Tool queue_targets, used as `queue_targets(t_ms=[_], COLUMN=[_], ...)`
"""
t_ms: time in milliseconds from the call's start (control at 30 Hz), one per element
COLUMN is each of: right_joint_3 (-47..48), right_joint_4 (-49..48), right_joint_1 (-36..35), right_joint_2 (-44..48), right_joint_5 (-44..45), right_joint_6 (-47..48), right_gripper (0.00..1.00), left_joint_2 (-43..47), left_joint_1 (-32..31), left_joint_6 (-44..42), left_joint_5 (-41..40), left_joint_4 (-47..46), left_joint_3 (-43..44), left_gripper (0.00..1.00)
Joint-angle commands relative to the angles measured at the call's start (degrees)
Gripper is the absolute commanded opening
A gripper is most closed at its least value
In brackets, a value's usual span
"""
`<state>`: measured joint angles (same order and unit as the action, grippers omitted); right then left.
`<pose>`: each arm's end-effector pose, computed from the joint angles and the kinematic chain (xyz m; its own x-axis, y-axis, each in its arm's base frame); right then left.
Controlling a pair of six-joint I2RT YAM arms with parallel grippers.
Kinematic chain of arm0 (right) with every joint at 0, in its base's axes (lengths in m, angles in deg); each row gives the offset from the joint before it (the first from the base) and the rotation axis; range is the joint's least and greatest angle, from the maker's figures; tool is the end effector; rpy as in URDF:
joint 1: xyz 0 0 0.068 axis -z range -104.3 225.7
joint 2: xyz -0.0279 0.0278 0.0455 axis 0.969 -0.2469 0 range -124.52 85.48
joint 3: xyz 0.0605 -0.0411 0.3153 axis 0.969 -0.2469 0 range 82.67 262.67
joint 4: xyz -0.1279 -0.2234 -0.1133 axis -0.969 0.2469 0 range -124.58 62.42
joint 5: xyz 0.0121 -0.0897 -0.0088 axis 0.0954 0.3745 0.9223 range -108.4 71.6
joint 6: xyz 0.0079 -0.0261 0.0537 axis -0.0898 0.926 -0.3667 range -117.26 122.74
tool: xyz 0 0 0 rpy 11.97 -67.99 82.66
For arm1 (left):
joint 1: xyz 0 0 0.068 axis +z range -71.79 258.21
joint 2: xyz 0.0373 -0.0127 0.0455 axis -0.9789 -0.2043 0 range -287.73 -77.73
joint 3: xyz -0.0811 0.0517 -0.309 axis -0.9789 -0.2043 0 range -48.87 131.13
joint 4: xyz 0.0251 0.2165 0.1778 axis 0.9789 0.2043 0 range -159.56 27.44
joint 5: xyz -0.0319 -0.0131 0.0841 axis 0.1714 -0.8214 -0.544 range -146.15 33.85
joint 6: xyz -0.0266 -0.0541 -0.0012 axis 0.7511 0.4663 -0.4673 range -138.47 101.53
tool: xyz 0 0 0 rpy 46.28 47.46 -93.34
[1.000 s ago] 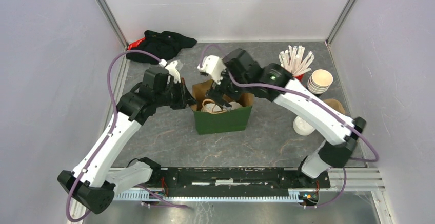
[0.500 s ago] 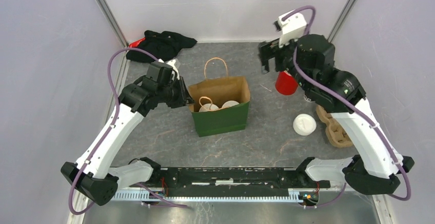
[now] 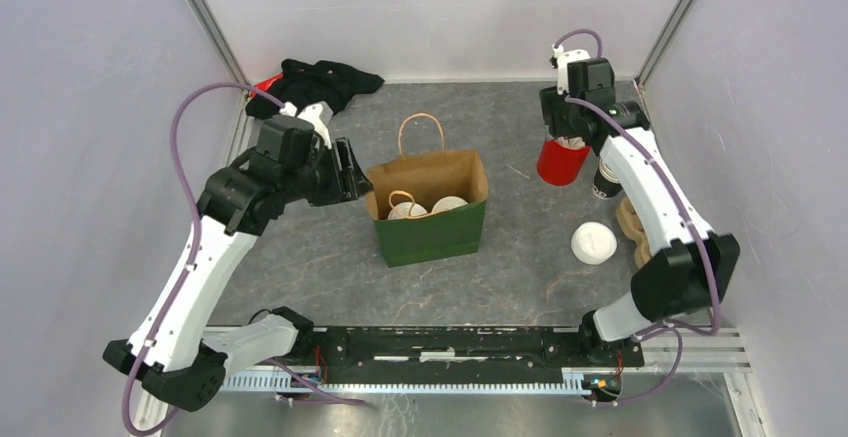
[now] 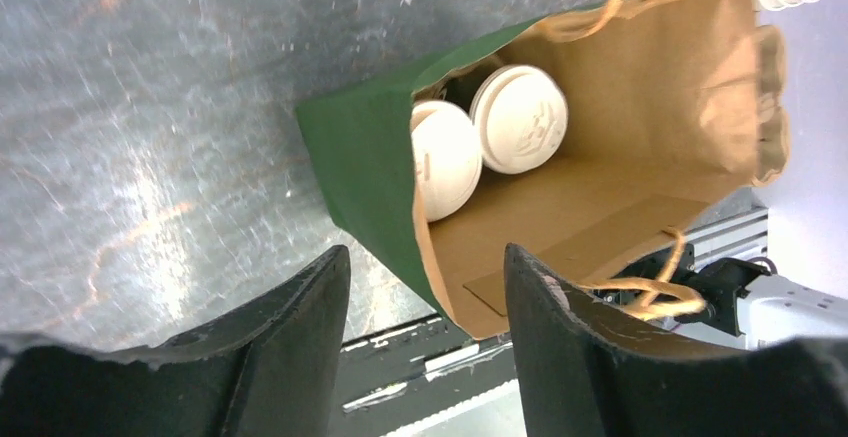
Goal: Pack the takeout coffee
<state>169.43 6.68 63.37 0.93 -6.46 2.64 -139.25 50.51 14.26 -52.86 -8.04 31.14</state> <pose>0.3389 0.0647 0.4244 -0.6155 -0.1328 -0.7768 -0.0509 0.9903 -0.1290 0.1663 -0.0902 0.4518 -0.7793 -0.2006 -0.5937 0.0950 0.8986 -0.4283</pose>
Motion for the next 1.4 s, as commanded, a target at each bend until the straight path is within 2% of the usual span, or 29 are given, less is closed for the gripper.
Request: queue_targets(t_ms=[0, 100, 267, 500, 567, 633, 733, 1067, 1167, 1233, 1367], right_joint_3=[1.43, 1.8, 0.73, 2.23, 2.39, 3.37, 7.46, 16.14, 20.8, 22.08, 16.32], right_joint_4=[-4.51, -5.36, -7.76, -6.92, -6.4, -5.07, -0.63, 10.85, 12.89, 12.15, 3.23], right_joint_1=[0.24, 0.17, -0.09, -0.54, -0.72, -1.08, -1.26, -1.26, -1.28, -1.27, -1.28], right_joint_2=[-4.13, -6.22, -9.41, -12.51, -12.4, -11.77, -10.44, 0.46, 5.36, 9.73, 21.33], right_joint_5=[-3.06, -3.96, -2.53, 0.44, 0.92, 1.88, 3.16, 1.0, -4.58, -12.33, -36.69], right_joint_6=[3.32, 3.36, 3.44, 3.97, 3.97, 3.97, 2.78, -1.39, -0.39, 2.0, 2.03], right_gripper=[0.63, 0.55, 0.48, 0.28, 0.18, 0.09, 0.02, 0.0, 0.0, 0.0, 0.0], left_joint_2=[0.79, 1.15, 0.93, 0.08, -0.08, -0.33, -0.66, -0.31, 0.14, 0.67, 2.39], left_joint_1=[0.18, 0.2, 0.19, 0.2, 0.19, 0.19, 0.19, 0.19, 0.19, 0.19, 0.19], left_joint_6=[-7.16, -8.8, -10.19, -9.71, -9.7, -9.47, -9.13, -9.09, -8.68, -7.78, -6.37], left_joint_5=[-1.1, -1.25, -1.25, -0.7, -0.86, -0.77, -0.56, 0.54, -0.2, -0.86, -2.28], left_joint_4=[0.35, -0.9, -3.22, -2.86, -2.86, -2.86, -2.85, -3.1, -2.95, -3.44, -5.22], left_joint_3=[7.77, 10.62, 12.31, 12.61, 12.81, 13.07, 13.16, 13.29, 14.02, 14.04, 12.65], left_gripper=[0.66, 0.69, 0.69, 0.69, 0.69, 0.69, 0.69, 0.68, 0.68, 0.69, 0.69])
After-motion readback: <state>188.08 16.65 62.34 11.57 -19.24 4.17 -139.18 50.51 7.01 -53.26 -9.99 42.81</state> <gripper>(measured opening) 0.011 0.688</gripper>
